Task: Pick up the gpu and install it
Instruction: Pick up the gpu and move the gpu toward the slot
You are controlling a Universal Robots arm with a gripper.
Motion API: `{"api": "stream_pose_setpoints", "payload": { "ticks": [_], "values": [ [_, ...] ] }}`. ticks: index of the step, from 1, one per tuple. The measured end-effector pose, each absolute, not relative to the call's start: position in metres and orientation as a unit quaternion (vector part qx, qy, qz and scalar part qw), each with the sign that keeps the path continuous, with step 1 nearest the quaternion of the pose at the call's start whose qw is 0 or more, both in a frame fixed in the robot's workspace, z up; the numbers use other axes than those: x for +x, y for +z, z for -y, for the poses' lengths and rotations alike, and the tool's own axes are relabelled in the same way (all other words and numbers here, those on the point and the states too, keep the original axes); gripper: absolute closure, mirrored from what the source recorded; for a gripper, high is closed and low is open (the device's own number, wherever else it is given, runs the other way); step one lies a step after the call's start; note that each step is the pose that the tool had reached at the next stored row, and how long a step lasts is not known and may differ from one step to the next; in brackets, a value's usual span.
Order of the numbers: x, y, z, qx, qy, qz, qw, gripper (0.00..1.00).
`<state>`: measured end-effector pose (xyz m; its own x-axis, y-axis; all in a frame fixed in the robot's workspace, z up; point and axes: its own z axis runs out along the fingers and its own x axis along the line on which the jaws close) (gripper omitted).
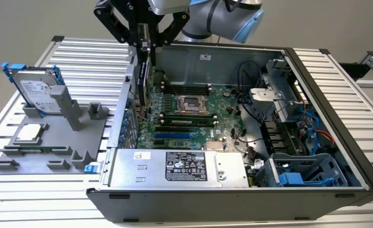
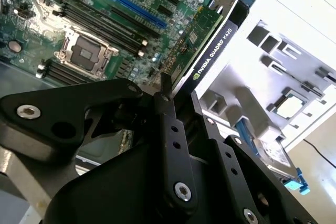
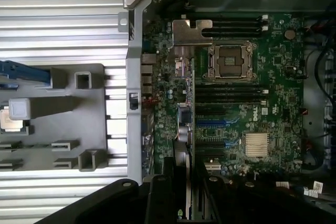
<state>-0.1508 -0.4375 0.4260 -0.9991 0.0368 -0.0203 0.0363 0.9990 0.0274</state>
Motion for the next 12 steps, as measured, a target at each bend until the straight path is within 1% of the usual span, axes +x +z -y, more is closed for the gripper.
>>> {"api": "stream_pose_setpoints", "payload": {
  "ticks": [12],
  "values": [
    [-0.129,0.426,0.437,0.018,0.013,-1.0,0.01,1.0]
  ]
}}
